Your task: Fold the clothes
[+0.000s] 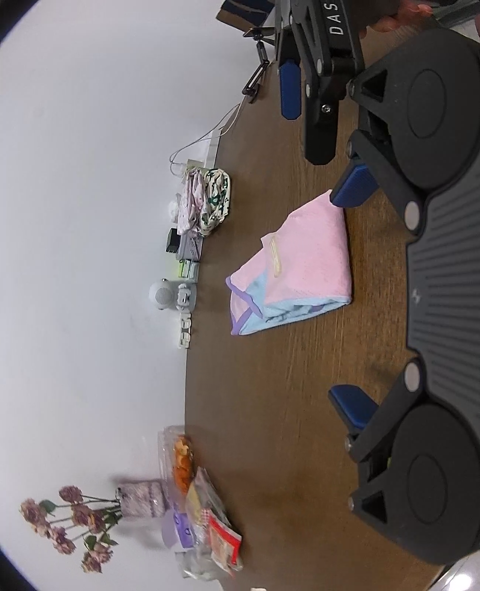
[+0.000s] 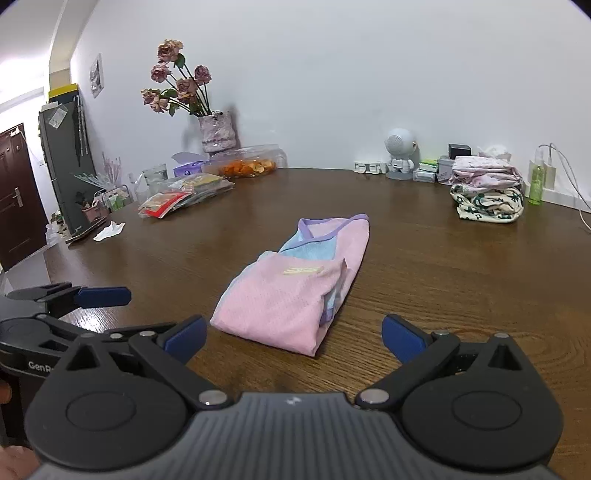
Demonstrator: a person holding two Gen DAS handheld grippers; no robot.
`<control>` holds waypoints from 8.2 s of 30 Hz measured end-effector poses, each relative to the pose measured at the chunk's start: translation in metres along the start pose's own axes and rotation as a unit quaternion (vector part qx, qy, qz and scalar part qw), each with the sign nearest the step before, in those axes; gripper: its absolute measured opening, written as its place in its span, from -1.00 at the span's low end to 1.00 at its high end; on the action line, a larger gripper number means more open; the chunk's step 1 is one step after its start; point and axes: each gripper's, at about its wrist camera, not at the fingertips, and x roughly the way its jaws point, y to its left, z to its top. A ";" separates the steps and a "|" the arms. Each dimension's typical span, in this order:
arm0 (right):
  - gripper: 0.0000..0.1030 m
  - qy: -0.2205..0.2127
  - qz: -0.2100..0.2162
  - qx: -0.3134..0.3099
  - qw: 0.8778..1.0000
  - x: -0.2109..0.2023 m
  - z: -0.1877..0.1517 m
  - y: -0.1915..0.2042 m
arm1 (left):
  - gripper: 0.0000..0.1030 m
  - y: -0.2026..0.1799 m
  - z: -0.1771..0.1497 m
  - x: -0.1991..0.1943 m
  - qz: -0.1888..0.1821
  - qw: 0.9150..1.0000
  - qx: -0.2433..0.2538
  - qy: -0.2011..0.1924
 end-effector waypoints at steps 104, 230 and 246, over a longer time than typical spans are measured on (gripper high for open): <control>-0.16 0.043 0.151 -0.498 0.853 0.125 0.025 -0.012 | -0.56 -0.006 0.070 0.124 -0.274 0.799 0.530 0.080; -0.60 0.070 -0.014 -0.013 0.997 0.089 -0.002 -0.035 | -0.34 0.062 0.126 0.249 -0.319 0.911 0.139 0.222; -0.14 0.118 0.051 0.013 0.992 0.089 0.036 -0.114 | -0.07 0.076 0.067 0.140 -0.150 0.974 -0.051 0.161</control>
